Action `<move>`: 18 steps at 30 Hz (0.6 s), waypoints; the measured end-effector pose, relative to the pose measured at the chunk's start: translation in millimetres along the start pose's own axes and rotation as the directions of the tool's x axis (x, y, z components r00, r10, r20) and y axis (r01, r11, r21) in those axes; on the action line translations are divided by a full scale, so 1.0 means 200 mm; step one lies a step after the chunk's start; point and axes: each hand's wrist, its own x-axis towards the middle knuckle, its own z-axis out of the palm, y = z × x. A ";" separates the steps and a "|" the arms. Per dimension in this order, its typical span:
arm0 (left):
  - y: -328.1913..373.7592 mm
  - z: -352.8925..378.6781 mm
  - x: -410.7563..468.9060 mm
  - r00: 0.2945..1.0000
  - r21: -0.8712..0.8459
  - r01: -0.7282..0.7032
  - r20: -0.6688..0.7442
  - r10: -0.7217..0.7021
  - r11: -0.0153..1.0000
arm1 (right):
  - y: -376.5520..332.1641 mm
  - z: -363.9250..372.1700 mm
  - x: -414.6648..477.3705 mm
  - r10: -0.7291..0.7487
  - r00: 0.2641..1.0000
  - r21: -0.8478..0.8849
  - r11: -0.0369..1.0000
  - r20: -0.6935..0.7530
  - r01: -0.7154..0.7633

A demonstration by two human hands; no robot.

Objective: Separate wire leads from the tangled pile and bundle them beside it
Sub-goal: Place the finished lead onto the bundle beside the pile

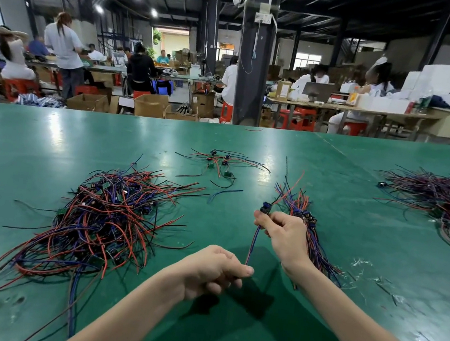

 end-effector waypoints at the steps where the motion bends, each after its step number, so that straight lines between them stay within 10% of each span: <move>1: 0.00 0.00 0.00 1.000 -0.024 0.008 -0.002 -0.008 1.000 | 0.00 0.00 0.00 0.002 1.000 0.002 1.000 -0.003 -0.002; 18: -0.01 0.02 0.01 0.999 -0.049 0.045 0.030 -0.044 0.998 | -0.01 -0.01 0.01 -0.021 1.000 -0.037 0.999 -0.013 0.021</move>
